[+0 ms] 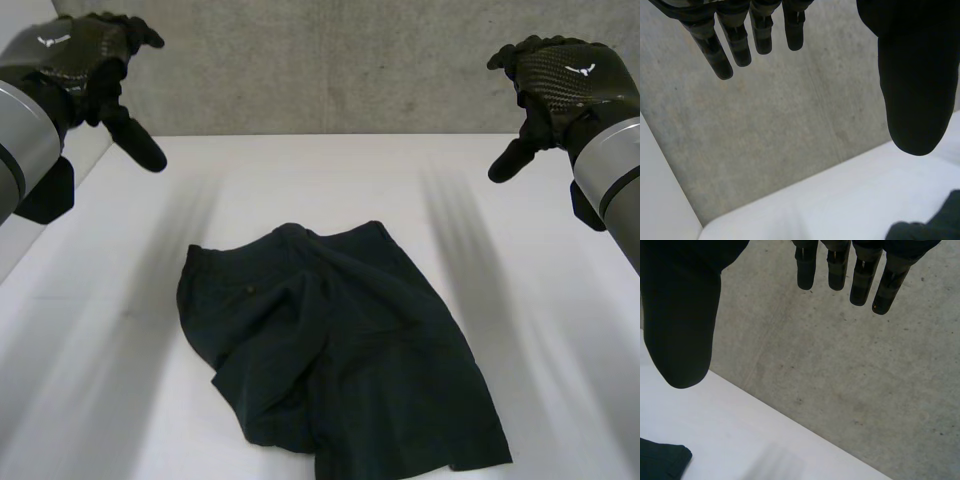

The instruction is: Fold the shorts.

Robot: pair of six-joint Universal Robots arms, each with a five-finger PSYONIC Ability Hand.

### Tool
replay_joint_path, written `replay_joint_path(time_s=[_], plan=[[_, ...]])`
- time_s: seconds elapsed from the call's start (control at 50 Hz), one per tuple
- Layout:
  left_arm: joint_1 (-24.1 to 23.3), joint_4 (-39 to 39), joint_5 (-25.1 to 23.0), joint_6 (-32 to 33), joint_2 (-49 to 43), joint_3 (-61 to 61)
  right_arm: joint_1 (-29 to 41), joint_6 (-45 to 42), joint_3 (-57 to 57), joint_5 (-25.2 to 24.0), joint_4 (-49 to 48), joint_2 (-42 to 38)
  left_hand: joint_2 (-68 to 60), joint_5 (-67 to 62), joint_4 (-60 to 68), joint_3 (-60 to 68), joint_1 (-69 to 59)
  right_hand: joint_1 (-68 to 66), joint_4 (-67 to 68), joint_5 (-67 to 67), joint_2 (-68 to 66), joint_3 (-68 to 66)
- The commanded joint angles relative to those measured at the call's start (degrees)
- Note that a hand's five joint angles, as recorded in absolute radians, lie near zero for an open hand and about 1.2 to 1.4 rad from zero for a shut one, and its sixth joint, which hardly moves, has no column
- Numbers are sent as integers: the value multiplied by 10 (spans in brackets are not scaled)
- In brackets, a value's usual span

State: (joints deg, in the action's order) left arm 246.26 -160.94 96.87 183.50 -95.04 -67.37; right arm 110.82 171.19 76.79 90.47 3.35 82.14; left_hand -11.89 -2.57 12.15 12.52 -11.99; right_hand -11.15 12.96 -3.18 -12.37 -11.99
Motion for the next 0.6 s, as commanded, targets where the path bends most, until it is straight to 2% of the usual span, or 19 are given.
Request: replay_joint_path(time_s=[0.02,0.28,0.4,0.44,0.52,0.54,0.6], plan=[[0,10,3,0,-4,0,-4,-9,-2,0,3,-3,15,22,-18,-21,16,12,-30,32,24,20],[1,9,7,-3,2,-32,-7,-9,3,5,0,-3,15,22,-18,-21,16,12,-30,32,24,20],[-4,1,2,-4,6,-70,-6,-18,2,-12,-2,-5,-7,0,4,0,-6,12,-30,32,24,20],[-7,-2,1,-5,6,-84,-6,-37,1,-30,3,-8,-15,-8,13,9,-14,12,-30,32,24,20],[-19,-27,1,-10,7,-140,-6,-142,14,-114,21,-18,-15,-8,13,9,-14,12,-30,32,24,20],[-31,-47,2,-16,7,-166,-7,-189,22,-149,34,-26,-14,-7,11,7,-13,12,-30,32,24,20],[-50,-84,3,-31,6,-208,-10,-250,30,-187,48,-42,-17,-10,14,11,-16,12,-30,32,24,20]])
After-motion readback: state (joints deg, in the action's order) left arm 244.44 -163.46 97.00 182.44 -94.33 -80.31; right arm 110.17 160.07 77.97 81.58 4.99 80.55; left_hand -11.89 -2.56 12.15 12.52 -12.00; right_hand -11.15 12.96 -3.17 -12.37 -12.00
